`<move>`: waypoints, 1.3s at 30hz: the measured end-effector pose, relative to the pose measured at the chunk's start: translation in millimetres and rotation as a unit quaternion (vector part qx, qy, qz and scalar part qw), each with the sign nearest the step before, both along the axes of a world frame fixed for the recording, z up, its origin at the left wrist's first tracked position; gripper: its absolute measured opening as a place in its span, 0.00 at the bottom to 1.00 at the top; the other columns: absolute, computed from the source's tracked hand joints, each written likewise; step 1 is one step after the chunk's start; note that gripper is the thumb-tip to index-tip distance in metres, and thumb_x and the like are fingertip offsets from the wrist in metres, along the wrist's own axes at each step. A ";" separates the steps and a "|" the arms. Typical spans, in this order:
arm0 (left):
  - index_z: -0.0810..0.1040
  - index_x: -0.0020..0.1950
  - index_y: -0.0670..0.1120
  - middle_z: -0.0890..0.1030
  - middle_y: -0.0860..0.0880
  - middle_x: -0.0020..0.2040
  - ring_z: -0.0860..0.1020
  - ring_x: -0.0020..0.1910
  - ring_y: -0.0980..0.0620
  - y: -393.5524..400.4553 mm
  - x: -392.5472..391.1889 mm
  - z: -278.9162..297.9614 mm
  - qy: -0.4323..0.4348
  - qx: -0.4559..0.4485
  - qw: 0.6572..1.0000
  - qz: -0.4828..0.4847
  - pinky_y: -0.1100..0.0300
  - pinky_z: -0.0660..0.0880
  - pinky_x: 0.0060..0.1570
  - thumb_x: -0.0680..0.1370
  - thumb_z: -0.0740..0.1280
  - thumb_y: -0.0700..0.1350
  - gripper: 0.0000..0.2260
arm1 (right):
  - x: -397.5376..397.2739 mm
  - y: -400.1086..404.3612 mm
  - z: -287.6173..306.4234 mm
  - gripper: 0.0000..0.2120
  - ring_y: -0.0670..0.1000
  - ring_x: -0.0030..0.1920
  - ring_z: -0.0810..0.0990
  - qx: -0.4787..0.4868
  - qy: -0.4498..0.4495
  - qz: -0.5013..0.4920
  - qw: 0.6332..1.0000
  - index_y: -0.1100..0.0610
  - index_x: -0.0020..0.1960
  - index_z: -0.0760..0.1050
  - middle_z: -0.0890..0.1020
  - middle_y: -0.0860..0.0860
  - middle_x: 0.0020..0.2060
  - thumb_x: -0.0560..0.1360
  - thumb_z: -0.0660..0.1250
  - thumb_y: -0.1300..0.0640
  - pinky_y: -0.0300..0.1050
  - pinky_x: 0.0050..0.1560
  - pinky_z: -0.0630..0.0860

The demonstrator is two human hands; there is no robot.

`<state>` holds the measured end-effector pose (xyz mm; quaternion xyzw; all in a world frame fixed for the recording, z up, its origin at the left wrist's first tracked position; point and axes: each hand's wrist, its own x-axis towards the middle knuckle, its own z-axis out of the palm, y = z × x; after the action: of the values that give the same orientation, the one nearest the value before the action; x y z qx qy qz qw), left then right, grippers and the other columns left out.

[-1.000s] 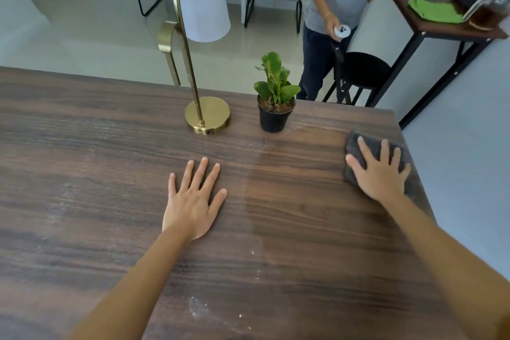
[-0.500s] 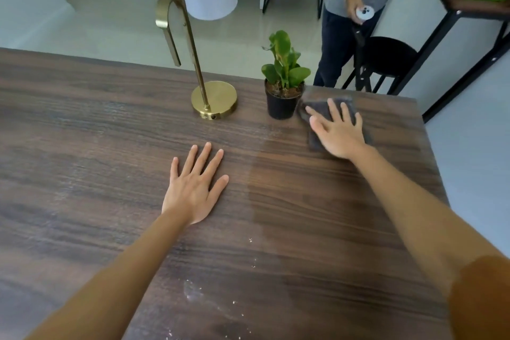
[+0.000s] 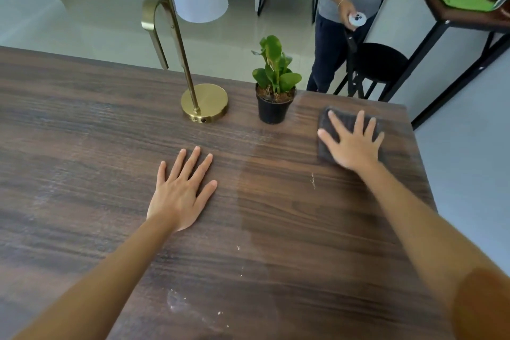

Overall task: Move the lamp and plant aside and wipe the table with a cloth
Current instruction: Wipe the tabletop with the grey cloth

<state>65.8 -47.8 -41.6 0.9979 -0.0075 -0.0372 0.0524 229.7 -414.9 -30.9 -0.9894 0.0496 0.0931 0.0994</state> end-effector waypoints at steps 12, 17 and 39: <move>0.41 0.77 0.61 0.42 0.56 0.79 0.39 0.77 0.52 2.1 0.6 -1.2 -0.009 -0.002 1.000 -0.003 0.42 0.43 0.75 0.77 0.37 0.66 0.28 | 41.2 -80.1 5.0 0.31 0.61 0.81 0.43 0.006 -0.011 -0.148 0.989 0.43 0.81 0.45 0.45 0.56 0.82 0.80 0.42 0.36 0.63 0.79 0.41; 0.42 0.77 0.61 0.43 0.54 0.79 0.40 0.78 0.51 3.3 1.0 -2.7 -0.006 -0.007 1.000 -0.011 0.42 0.42 0.74 0.77 0.36 0.67 0.29 | -75.9 -86.2 1.4 0.29 0.63 0.80 0.52 -0.004 -0.060 -0.133 0.989 0.49 0.81 0.50 0.53 0.60 0.81 0.83 0.48 0.41 0.64 0.79 0.50; 0.40 0.77 0.59 0.42 0.53 0.79 0.38 0.77 0.50 2.7 1.9 -2.0 -0.006 -0.007 1.000 -0.011 0.41 0.40 0.74 0.78 0.37 0.65 0.28 | -51.1 -59.0 2.0 0.31 0.64 0.80 0.43 -0.003 -0.004 -0.209 0.978 0.38 0.80 0.44 0.46 0.58 0.81 0.79 0.43 0.32 0.70 0.77 0.43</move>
<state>67.7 -45.1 -43.6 0.9975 -0.0190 -0.0321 0.0592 178.5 -474.0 -29.0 -0.9578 0.2555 0.0664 0.1137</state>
